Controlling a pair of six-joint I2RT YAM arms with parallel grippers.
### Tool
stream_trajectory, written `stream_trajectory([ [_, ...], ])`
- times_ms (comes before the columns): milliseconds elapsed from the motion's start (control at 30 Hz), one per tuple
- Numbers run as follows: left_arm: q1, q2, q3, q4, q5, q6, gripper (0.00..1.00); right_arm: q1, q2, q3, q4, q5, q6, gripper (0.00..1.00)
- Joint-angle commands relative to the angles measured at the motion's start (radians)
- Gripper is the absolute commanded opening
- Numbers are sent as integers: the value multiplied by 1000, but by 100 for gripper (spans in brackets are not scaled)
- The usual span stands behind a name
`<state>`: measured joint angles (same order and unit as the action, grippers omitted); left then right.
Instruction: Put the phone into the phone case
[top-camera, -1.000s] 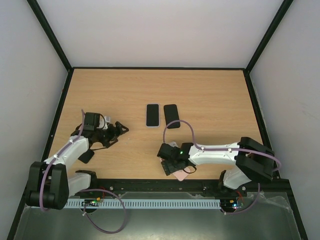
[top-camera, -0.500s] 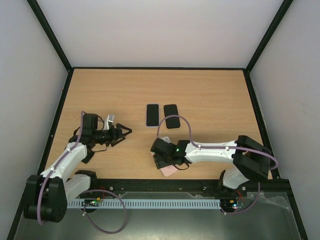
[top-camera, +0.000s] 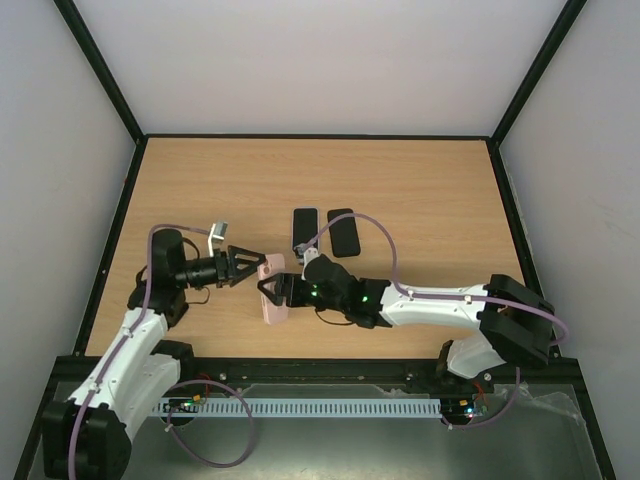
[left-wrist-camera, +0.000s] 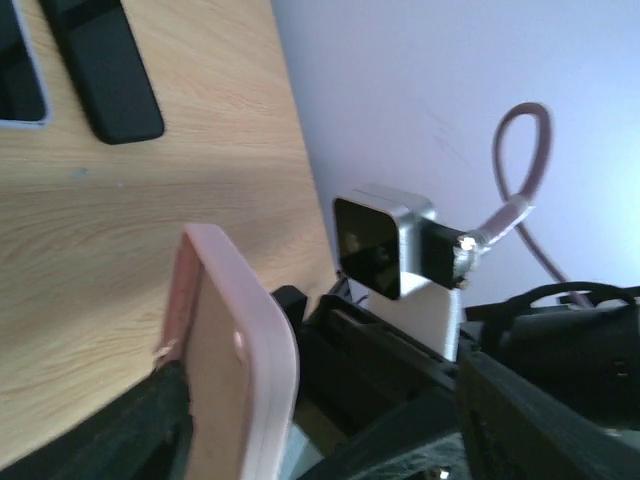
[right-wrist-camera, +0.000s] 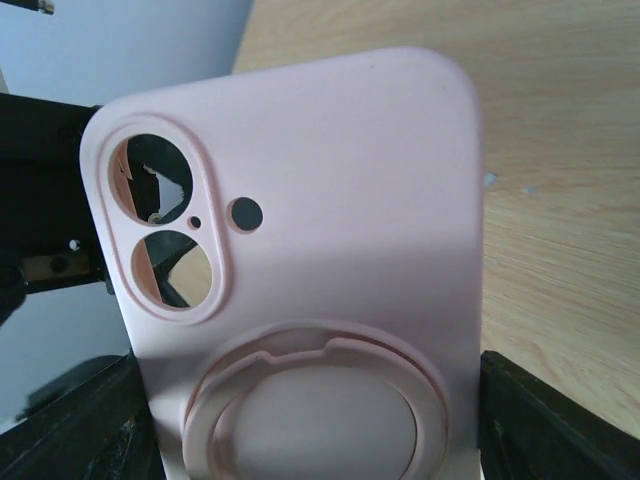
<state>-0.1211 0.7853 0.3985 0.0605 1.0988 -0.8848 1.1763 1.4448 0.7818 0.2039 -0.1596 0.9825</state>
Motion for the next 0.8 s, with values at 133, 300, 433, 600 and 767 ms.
stream_trajectory([
  [133,-10,-30,77,-28,29,-16,46,-31,-42,-92,296,-35,76,72],
  [300,-29,-10,52,34,6,-59,34,-73,-63,-147,363,-99,96,72],
  [433,-78,6,46,109,-23,-96,34,-89,-52,-169,409,-137,112,72],
  [600,-141,61,63,86,-85,-56,45,-101,-43,-181,450,-179,120,72],
  [767,-152,83,64,67,-118,-21,56,-102,-48,-202,480,-190,133,72],
])
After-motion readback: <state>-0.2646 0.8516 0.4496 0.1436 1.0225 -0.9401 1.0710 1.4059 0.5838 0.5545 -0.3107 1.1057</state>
